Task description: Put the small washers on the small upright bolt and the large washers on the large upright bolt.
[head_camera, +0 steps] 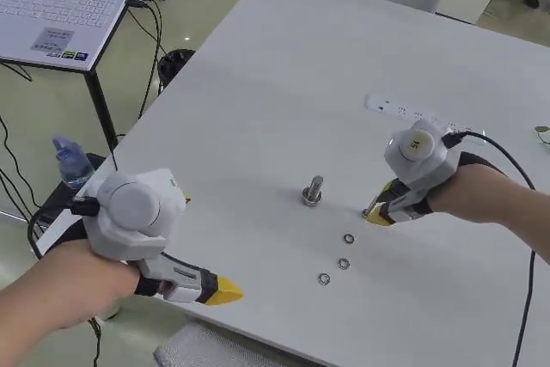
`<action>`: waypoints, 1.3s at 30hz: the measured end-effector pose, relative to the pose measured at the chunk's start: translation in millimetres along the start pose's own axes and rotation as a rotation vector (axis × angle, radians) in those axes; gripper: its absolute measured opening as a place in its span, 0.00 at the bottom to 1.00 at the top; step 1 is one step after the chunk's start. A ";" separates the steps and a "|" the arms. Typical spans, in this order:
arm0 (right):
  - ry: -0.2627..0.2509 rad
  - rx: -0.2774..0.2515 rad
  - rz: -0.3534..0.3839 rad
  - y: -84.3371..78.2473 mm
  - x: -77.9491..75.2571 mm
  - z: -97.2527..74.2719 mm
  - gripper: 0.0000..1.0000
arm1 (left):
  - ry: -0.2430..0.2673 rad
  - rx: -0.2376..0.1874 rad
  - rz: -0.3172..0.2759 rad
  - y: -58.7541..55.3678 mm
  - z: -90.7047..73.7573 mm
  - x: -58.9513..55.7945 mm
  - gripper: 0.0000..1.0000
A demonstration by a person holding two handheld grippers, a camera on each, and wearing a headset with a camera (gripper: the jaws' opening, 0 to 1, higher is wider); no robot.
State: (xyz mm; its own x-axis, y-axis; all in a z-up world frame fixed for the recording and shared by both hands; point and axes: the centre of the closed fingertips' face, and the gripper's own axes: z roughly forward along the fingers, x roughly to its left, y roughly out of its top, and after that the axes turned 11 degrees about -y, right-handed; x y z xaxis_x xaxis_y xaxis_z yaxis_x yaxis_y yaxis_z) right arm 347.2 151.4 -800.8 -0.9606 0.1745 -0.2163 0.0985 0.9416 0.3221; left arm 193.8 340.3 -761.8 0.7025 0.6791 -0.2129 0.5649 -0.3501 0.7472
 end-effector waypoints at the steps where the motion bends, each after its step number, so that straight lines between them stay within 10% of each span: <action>1: 0.002 0.001 -0.001 -0.7 2.2 0.3 0.27 | -0.002 0.001 -0.001 -0.3 0.3 -0.7 0.99; 39: 0.019 0.000 0.026 -11.8 20.3 56.5 0.28 | -0.029 -0.002 0.010 3.4 5.1 -4.5 0.89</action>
State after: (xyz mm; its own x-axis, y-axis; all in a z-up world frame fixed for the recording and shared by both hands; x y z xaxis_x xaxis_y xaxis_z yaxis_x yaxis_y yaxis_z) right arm 341.2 160.1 -861.0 -0.9626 0.1931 -0.1901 0.1232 0.9368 0.3275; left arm 194.8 332.8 -761.5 0.7207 0.6562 -0.2236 0.5567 -0.3556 0.7508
